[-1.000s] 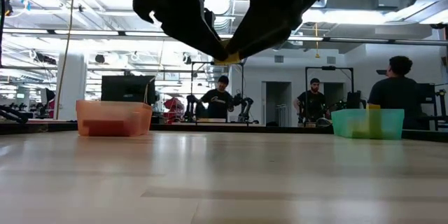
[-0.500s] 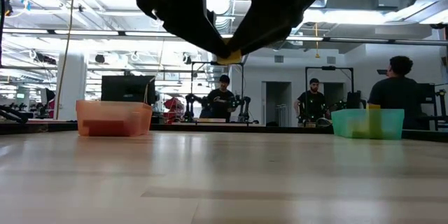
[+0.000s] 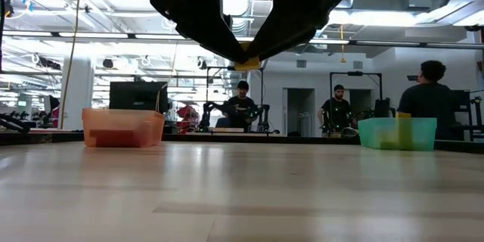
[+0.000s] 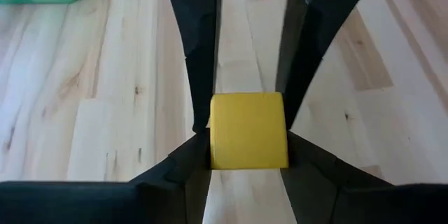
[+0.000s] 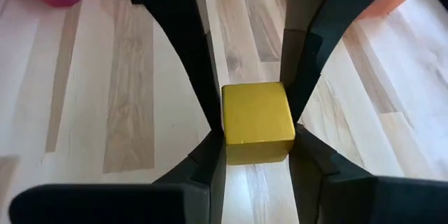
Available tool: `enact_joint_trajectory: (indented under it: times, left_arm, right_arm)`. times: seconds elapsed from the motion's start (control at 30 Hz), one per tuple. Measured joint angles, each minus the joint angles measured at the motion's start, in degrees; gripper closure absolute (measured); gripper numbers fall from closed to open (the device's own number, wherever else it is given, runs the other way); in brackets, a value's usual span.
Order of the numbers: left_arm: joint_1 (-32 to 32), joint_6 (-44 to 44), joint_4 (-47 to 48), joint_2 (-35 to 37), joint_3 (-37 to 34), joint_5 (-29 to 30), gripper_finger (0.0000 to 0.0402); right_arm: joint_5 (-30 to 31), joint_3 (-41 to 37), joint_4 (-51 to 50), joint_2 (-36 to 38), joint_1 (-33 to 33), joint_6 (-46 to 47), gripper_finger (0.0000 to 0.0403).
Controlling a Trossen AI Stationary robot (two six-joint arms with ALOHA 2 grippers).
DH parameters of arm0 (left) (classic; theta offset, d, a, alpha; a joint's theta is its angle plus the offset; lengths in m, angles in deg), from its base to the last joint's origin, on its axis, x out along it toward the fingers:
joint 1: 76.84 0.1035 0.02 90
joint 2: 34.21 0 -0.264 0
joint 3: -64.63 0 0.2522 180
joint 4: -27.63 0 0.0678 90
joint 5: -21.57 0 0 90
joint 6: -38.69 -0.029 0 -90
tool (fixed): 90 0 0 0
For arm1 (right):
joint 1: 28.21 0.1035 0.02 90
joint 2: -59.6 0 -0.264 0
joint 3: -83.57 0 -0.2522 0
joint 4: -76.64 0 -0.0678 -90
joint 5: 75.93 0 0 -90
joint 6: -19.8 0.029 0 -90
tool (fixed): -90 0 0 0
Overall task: Sort blocks
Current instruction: Put the yellow wooden block into the green bin
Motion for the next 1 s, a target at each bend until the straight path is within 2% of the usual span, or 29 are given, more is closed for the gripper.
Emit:
enact_joint_trajectory:
  times: [0.3,0.5,0.8,0.9,1.0]
  left_arm:
    - [-0.1,-0.4,0.4,0.0,0.0,-0.3,0.0175]
    - [0.2,-0.4,4.7,2.3,0.0,1.9,0.014]
    - [0.5,-0.2,15.9,9.1,0.0,9.5,0.013]
    - [0.5,2.2,21.3,11.2,0.0,10.8,0.013]
    - [0.3,6.3,27.3,13.4,0.0,14.6,0.013]
  right_arm:
    - [1.0,0.0,-0.9,0.0,0.3,-0.2,0.0282]
    - [2.4,0.0,-3.5,0.1,0.3,0.7,0.0282]
    - [4.3,0.4,-9.6,1.8,0.3,2.5,0.0282]
    - [5.9,0.4,-12.5,3.6,0.2,3.8,0.0282]
    - [8.2,0.4,-15.4,6.1,0.2,4.0,0.0282]
